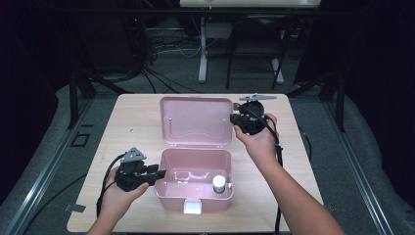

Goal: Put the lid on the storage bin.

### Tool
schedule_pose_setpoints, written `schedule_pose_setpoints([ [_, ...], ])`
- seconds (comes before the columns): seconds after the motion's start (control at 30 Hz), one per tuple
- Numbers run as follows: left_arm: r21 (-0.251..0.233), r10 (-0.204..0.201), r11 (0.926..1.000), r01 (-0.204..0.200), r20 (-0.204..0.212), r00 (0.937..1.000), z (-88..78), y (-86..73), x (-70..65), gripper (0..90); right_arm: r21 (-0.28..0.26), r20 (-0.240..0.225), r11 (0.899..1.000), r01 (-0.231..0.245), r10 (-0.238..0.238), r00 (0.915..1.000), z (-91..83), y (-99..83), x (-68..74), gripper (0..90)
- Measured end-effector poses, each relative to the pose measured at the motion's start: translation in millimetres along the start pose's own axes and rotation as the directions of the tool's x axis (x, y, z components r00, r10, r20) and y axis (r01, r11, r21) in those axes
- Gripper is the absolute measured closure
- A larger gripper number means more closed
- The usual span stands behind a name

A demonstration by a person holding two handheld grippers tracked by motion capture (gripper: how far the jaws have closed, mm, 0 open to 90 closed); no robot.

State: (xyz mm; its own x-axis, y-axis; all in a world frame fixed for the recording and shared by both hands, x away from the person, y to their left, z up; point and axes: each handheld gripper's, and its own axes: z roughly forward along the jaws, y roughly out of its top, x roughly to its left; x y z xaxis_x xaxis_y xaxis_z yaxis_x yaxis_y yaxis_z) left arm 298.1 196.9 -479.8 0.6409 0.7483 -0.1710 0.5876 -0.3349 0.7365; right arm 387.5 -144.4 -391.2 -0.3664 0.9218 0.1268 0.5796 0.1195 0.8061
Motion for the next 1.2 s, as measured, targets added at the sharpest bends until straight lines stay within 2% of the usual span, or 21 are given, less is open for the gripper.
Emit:
schedule_pose_setpoints([
  [0.53,0.000,-0.003,1.0000,0.003,-0.013,0.9999,0.3,0.1,-1.7,62.8,-0.042,-0.016,0.999,0.026,-0.026,0.9995,-14.8,-7.6,5.4,87.2],
  [0.8,-0.004,-0.004,1.0000,0.004,-0.003,1.0000,0.7,-0.1,0.1,62.1,-0.056,0.003,0.997,0.057,-0.057,0.9984,-17.3,-10.7,8.0,87.2],
  [1.03,-0.029,-0.016,0.9995,0.016,-0.001,0.9999,0.5,1.7,3.7,61.8,-0.057,-0.014,0.997,0.056,-0.057,0.9983,-18.9,-11.1,7.1,87.2],
  [1.2,-0.060,-0.015,0.9981,0.016,0.004,0.9999,-2.6,9.7,7.2,61.9,-0.069,-0.022,0.996,0.060,-0.062,0.9978,-18.4,-12.5,7.3,87.2],
])
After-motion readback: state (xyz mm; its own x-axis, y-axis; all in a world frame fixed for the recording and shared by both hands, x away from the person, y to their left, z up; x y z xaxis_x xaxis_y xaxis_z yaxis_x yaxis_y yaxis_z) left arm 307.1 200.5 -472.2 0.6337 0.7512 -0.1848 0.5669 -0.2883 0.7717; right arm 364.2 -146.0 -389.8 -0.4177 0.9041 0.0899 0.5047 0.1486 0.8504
